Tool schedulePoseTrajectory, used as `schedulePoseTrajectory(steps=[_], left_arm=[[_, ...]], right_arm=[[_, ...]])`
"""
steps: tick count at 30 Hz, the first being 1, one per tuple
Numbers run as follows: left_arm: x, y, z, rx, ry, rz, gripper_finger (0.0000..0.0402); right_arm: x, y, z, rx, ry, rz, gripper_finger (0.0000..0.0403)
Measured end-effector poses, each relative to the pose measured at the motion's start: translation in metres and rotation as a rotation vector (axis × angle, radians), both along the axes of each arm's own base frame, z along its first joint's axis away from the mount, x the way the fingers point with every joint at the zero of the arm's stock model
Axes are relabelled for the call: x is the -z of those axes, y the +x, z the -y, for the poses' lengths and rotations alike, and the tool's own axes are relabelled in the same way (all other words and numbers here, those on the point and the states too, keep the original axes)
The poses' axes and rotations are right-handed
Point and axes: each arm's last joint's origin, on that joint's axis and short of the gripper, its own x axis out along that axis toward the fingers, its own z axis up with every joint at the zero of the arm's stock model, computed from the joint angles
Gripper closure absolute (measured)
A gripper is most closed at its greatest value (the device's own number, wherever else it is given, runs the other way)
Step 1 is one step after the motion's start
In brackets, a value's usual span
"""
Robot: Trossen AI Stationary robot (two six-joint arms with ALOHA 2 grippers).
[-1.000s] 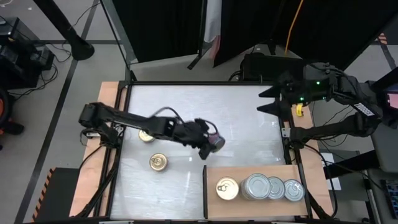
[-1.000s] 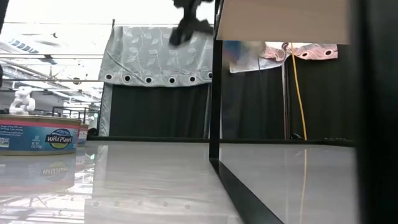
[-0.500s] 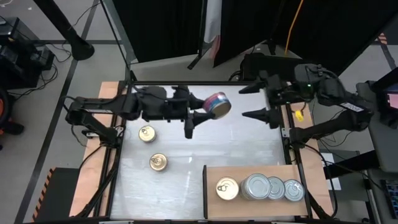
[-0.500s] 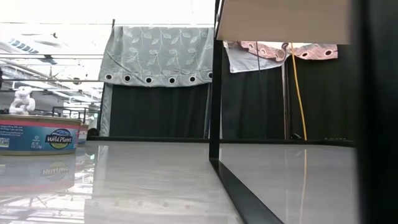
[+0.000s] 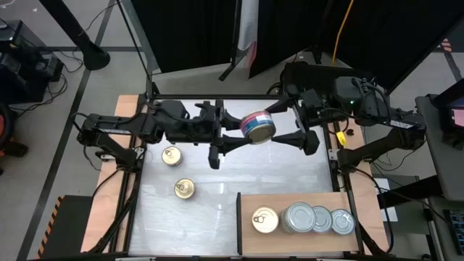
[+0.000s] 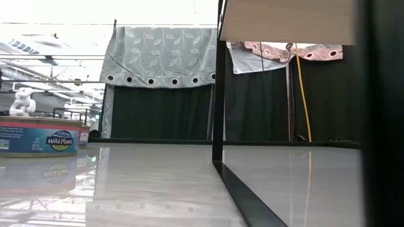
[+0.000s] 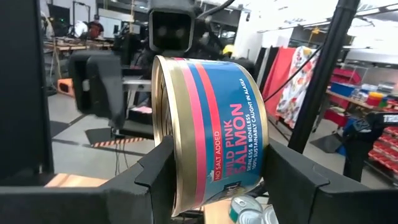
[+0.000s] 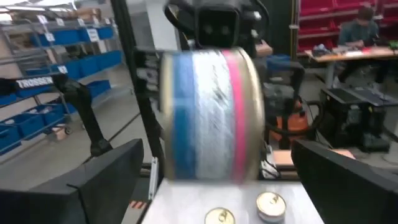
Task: Stack canned seafood by type on shelf
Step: Stack the blue and pink tuna can on top of the other blue and pink tuna can on the shelf
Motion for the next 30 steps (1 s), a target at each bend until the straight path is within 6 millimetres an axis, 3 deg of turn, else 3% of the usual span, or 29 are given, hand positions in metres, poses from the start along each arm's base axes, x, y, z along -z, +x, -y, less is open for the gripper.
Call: schedulePoseTrajectory(steps=[8,12,16,21,26,30], left_arm=[[0.006,0.009,0.004,-0.006,-0.002,-0.001,0.0207],[0.01,0.015,0.005,-0.008,-0.002,-0.006,0.0207],[0.013,0.019,0.007,-0.027,-0.01,-0.008,0.0203],[0.013,0.018,0.008,-0.149,-0.154,-0.003,0.0128],[0.01,0.017,0.008,-0.142,-0.249,0.025,0.0057],[0.008,0.014,0.008,-0.074,-0.462,0.028,0.0032]], right_arm=[[-0.002,0.0,-0.008,-0.034,0.0,0.025,0.0021],[-0.001,0.002,-0.008,-0.034,0.0,0.02,0.007],[-0.001,0.001,-0.008,-0.032,-0.017,0.024,0.0144],[-0.001,0.002,-0.007,-0.007,-0.03,0.019,0.0231],[-0.002,0.001,-0.007,-0.024,-0.036,0.03,0.0232],[-0.005,-0.004,-0.008,-0.036,-0.044,0.035,0.0232]])
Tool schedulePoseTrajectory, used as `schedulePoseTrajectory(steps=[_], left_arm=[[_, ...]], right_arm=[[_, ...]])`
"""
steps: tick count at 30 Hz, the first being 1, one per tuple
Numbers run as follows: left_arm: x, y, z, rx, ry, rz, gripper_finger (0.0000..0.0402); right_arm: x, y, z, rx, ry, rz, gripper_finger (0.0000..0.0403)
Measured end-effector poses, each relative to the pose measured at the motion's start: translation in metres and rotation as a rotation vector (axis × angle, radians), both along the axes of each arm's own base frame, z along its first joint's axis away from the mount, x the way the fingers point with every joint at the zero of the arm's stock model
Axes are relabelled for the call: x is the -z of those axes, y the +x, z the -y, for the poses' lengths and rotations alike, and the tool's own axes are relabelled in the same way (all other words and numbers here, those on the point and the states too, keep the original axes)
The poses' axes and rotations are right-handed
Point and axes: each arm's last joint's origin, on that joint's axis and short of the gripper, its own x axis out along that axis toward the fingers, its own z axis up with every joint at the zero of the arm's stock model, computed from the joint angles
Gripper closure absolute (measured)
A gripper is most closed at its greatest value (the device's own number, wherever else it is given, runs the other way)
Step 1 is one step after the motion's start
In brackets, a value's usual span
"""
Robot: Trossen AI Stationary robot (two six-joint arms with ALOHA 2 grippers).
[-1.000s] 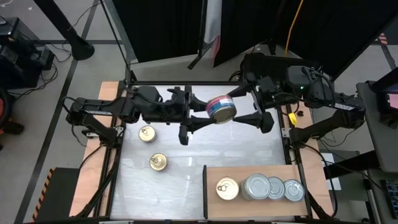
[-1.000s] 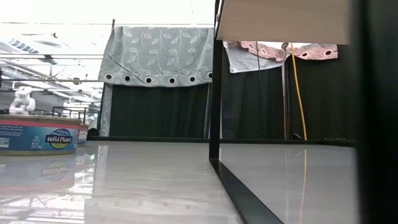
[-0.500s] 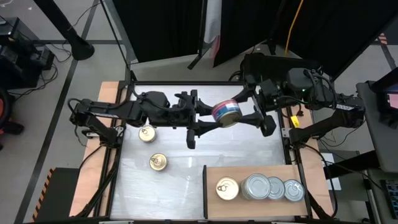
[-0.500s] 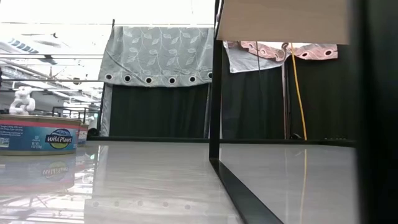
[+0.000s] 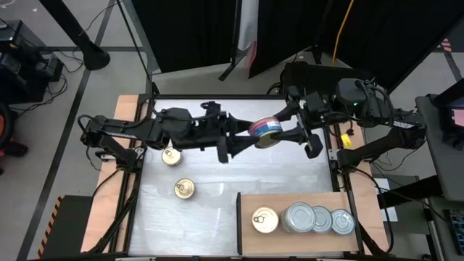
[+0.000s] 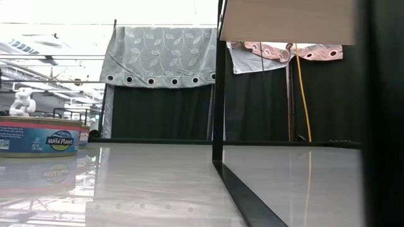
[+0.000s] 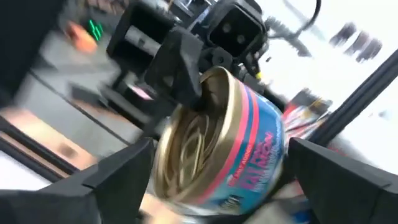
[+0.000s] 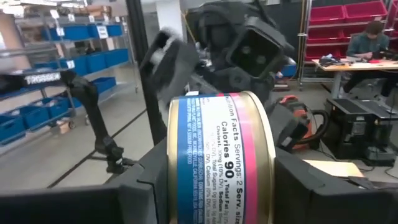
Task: Stack canned seafood by type on shelf
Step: Stack the blue and pink tuna can on top of the other blue and pink tuna can on the shelf
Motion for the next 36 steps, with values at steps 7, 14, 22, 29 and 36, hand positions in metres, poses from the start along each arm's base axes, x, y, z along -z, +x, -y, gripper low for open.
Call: schedulePoseTrajectory(steps=[7,14,22,29,36], left_arm=[[-0.016,-0.018,-0.003,0.173,-0.584,0.066,0.0025],[-0.034,-0.023,0.0,0.354,-0.941,0.235,0.0025],[-0.032,-0.022,0.002,0.44,-1.134,0.189,0.0024],[-0.027,-0.018,0.009,0.444,-1.22,0.148,0.0024],[-0.026,-0.017,0.009,0.437,-1.243,0.156,0.0024]], right_arm=[[-0.034,-0.025,-0.001,-0.003,-0.128,0.153,0.0211],[-0.057,-0.043,-0.014,-0.02,-0.58,0.383,0.0222],[-0.055,-0.037,-0.028,0.008,-0.817,0.444,0.0211],[-0.05,-0.023,-0.032,0.084,-0.989,0.431,0.0217],[-0.042,-0.005,-0.035,0.087,-1.087,0.401,0.0211]])
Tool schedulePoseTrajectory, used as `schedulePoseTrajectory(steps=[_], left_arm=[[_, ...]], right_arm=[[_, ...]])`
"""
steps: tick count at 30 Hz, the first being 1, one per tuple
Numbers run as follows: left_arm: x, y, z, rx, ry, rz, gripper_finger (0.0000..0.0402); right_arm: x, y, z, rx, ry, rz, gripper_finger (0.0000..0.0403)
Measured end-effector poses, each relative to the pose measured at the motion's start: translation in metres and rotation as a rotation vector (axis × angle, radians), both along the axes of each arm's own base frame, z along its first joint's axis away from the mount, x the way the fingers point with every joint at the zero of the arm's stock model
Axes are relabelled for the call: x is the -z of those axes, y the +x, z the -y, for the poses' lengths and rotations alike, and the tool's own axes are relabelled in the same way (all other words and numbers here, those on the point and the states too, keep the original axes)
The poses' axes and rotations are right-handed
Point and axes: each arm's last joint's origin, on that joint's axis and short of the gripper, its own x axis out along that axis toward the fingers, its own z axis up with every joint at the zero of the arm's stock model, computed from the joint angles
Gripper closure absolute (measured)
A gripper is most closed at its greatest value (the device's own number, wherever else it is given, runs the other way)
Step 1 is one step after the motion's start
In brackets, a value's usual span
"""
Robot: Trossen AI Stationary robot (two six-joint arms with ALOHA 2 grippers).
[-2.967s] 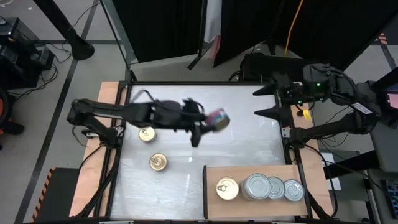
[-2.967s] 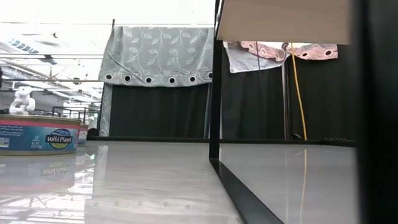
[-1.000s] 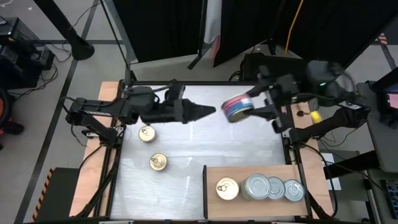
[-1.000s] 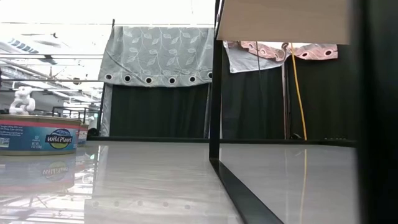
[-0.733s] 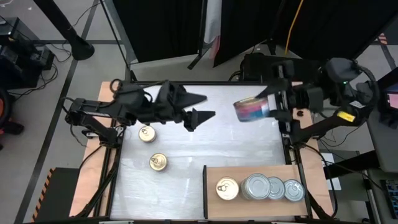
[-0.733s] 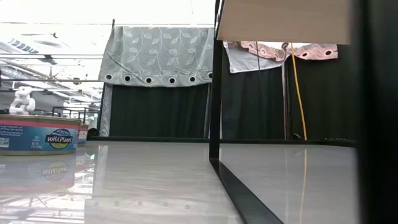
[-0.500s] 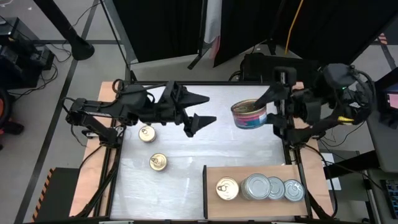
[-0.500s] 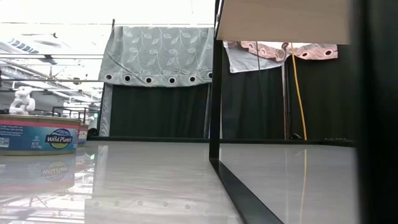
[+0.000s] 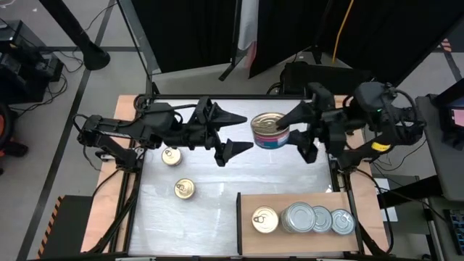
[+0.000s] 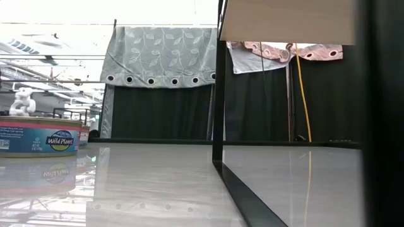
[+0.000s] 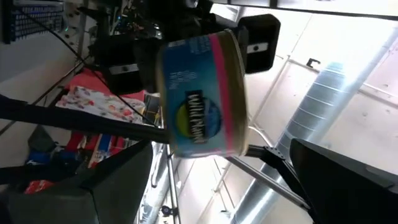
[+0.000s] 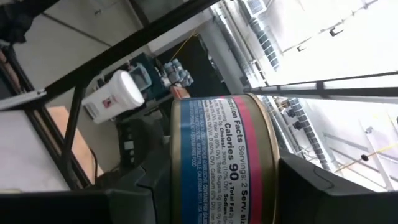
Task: Stack canned seafood by type on shelf
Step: Stack the blue and pink tuna can on top of the other blue and pink tuna can on the shelf
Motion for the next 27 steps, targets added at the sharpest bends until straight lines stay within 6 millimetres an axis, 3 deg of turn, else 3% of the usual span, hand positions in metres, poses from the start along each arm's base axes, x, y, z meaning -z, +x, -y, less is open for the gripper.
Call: schedulePoseTrajectory(steps=[19,27], left_arm=[[0.003,0.001,0.0,0.012,0.009,-0.028,0.0027],[0.012,0.011,0.003,0.029,0.03,-0.063,0.0093]], right_arm=[[0.012,0.026,-0.006,0.032,-0.092,-0.024,0.0213],[0.018,0.036,-0.01,0.023,-0.091,-0.048,0.0211]])
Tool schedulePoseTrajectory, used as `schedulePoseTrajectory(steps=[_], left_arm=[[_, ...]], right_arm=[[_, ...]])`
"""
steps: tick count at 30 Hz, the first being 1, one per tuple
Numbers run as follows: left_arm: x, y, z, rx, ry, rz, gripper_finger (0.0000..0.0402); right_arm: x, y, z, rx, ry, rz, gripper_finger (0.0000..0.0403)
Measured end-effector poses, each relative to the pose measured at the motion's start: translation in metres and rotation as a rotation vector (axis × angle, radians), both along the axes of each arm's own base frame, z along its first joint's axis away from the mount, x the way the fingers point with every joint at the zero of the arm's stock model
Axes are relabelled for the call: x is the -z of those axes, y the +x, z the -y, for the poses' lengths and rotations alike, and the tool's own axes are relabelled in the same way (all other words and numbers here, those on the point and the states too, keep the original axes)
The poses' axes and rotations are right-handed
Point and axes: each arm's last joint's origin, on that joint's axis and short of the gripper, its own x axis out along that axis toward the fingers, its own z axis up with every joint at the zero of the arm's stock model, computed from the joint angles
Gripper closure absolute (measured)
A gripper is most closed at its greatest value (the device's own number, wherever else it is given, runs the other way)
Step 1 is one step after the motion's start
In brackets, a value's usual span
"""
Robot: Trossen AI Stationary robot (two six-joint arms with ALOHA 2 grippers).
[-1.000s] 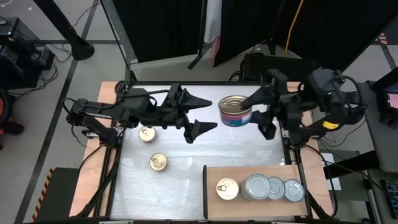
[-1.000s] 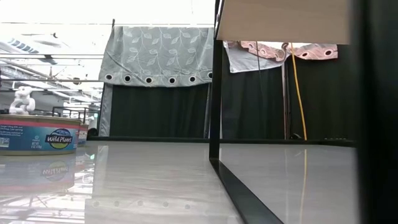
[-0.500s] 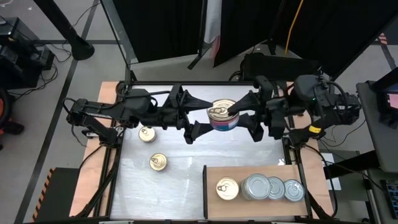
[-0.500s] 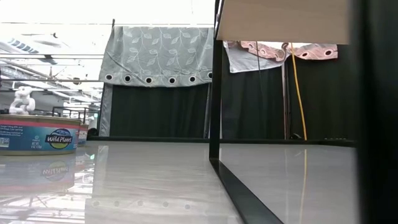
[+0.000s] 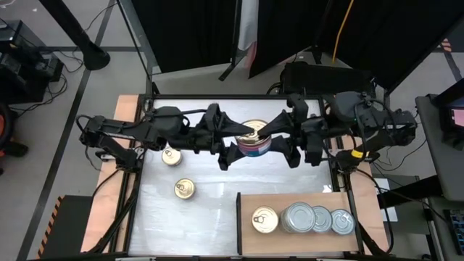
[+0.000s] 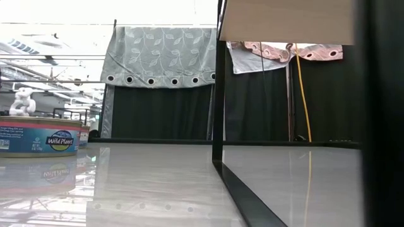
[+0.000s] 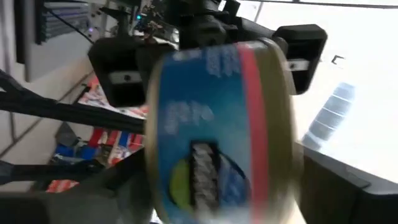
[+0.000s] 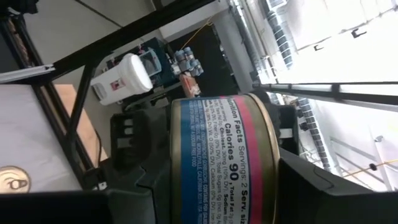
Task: Stack canned seafood by type on shelf
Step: Stack the blue and pink tuna can on top of the other blue and pink tuna can on the shelf
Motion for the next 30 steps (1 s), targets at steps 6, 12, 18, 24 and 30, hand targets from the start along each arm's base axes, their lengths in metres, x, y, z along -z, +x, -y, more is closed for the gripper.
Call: schedulePoseTrajectory(steps=[6,12,18,24,30], left_arm=[[0.002,0.001,0.002,0.004,0.06,-0.003,0.016],[0.003,0.001,0.003,0.025,0.078,-0.002,0.02],[0.003,0.001,0.006,0.028,0.106,-0.001,0.0192],[0.002,0.0,0.01,0.039,0.106,0.005,0.0183],[0.003,0.0,0.01,0.039,0.107,0.002,0.0183]], right_arm=[[0.003,0.0,-0.005,0.038,0.009,-0.033,0.0211],[0.003,-0.003,-0.009,0.044,-0.019,-0.035,0.0211],[0.004,-0.005,-0.016,0.077,-0.042,-0.041,0.0211],[0.005,-0.007,-0.02,0.086,-0.042,-0.046,0.0211],[0.005,-0.007,-0.02,0.089,-0.051,-0.047,0.0211]])
